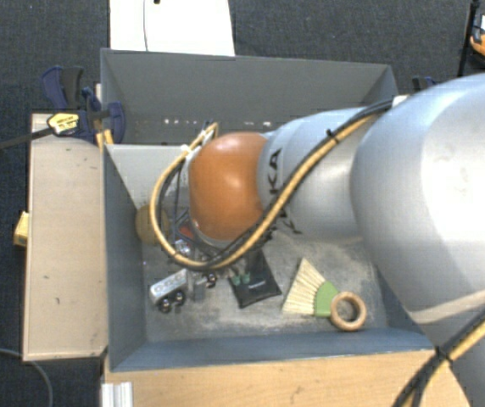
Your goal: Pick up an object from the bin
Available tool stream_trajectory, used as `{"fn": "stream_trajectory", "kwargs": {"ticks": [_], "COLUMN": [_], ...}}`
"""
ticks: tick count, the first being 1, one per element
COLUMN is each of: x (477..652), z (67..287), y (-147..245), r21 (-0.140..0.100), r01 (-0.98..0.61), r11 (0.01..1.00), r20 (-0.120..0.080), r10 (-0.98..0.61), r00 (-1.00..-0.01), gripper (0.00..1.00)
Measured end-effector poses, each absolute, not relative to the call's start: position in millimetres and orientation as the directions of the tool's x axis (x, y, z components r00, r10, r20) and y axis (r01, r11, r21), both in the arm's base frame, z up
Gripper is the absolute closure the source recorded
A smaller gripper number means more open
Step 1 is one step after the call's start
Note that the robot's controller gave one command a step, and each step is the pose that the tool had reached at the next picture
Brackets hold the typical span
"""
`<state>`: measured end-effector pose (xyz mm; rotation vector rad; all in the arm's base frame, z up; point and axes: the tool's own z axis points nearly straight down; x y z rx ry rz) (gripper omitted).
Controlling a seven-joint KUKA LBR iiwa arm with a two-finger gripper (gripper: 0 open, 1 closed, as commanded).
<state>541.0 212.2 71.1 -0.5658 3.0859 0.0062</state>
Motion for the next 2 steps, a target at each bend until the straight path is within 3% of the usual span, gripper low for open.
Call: {"fn": "stream_trajectory", "kwargs": {"ticks": [2], "x": [543.7], "z": [70.8], "y": [210.6], "r21": [0.004], "r01": [-0.368], "r11": [0.930], "r20": [-0.007], "r10": [-0.368], "r00": [-0.930], "gripper": [1.00]}}
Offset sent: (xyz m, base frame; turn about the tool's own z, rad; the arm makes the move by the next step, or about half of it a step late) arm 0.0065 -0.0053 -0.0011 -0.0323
